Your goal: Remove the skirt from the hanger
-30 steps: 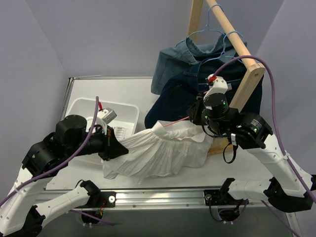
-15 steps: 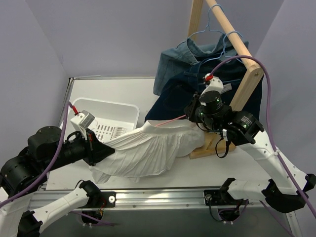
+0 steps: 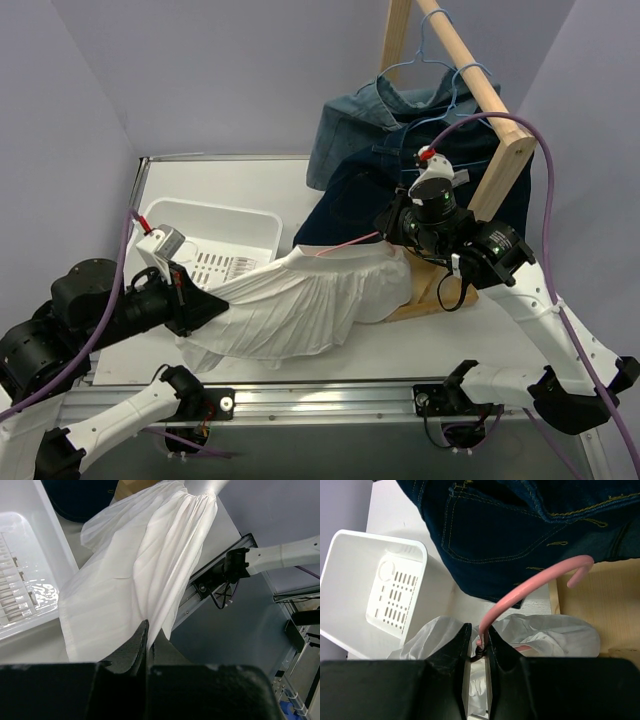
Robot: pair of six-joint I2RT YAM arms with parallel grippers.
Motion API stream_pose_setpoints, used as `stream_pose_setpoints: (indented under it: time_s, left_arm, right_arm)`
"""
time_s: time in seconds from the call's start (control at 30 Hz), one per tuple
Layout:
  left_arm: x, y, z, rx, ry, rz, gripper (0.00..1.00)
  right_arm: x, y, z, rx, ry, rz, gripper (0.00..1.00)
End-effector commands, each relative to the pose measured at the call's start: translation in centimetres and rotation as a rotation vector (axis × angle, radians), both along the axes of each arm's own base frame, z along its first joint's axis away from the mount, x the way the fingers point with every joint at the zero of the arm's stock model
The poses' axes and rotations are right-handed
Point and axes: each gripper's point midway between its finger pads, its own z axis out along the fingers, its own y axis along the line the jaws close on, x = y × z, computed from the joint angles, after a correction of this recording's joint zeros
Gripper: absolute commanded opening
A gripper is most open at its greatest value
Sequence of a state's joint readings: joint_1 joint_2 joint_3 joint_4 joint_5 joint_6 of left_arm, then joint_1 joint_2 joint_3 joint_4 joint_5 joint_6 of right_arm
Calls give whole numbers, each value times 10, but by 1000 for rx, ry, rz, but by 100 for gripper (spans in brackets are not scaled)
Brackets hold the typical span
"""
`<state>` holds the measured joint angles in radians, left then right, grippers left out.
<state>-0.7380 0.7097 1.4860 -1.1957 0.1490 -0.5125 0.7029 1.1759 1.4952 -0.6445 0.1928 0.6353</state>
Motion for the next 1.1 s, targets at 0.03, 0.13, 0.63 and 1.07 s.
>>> stream_pose_setpoints:
  time_s: [0.03,0.13,0.63,1.07]
  left_arm:
    - [-17,32,11,1,-37,71,2]
    - [-18,37,11,0,-39,87,2]
    - [-24,43,9,-24,-32,108,2]
    - [3,-5,18,-73,-49,2,2]
  right_arm:
    - [19,-59,-12,-187,-37,-193,0]
    - [20,-63,-14,-194,-32,-201,0]
    - [29,-62,-18,-184,-25,-194,0]
    - [14,-8,13,-17,-100,120,0]
